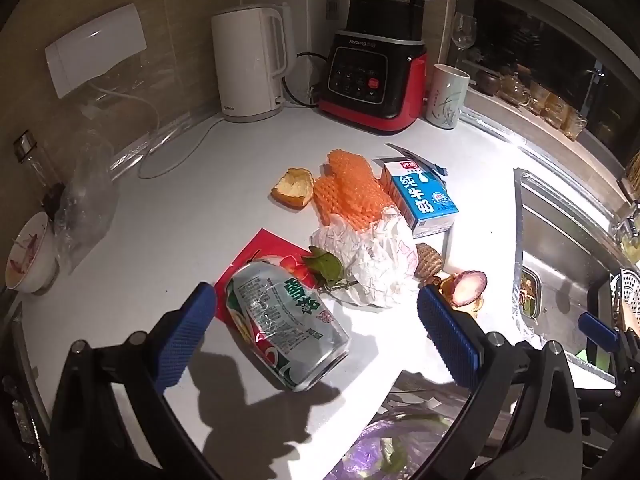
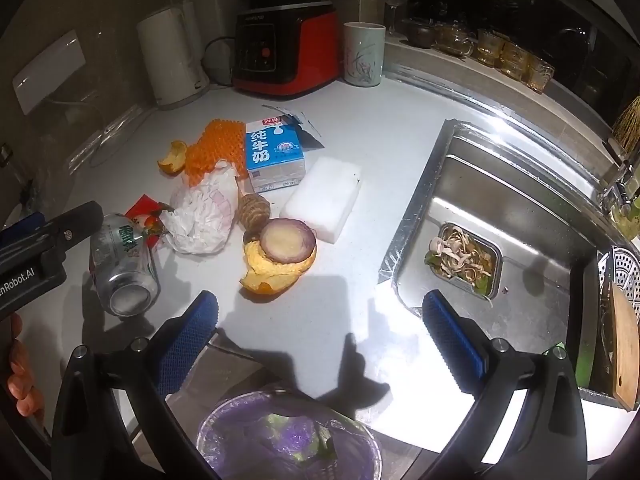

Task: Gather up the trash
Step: 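Move the right gripper toward the white sponge block on the counter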

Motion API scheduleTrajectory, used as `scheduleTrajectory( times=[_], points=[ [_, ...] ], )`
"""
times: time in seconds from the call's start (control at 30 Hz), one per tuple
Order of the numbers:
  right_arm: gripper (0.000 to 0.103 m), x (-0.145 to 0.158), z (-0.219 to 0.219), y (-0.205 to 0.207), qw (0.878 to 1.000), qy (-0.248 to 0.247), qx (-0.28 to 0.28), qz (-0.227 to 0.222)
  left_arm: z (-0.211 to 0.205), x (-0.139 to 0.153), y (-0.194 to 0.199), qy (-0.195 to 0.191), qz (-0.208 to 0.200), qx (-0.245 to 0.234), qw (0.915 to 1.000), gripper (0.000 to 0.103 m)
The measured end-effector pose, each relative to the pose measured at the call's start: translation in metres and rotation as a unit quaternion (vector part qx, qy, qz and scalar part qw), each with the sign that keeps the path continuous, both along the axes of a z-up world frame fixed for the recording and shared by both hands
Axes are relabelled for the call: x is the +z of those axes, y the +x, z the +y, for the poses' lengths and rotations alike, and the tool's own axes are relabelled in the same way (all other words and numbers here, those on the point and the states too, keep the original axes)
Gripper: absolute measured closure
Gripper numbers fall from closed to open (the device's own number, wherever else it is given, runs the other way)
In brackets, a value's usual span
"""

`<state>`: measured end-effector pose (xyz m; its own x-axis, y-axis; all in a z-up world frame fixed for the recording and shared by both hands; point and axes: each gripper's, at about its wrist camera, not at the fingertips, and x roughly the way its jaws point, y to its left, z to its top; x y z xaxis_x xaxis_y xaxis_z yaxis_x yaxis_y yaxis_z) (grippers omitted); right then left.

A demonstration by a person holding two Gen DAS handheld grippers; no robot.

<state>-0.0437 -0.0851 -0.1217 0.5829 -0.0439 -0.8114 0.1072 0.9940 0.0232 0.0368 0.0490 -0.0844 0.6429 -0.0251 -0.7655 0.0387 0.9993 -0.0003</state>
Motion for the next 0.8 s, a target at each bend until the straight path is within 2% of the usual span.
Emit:
scheduleTrajectory(
  times=[0.3, 0.8],
  points=[
    [0.002, -0.002, -0.025, 0.018, 1.0, 0.004, 0.002, -0.009, -0.001, 0.0, 0.003, 0.004, -0.002, -0.007, 1.0, 0.006],
    [0.002, -0.004, -0.029, 0.022, 1.0, 0.017, -0.006, -0.002, 0.002, -0.002, 0.007, -0.004, 0.004, -0.003, 1.0, 0.006]
  ],
)
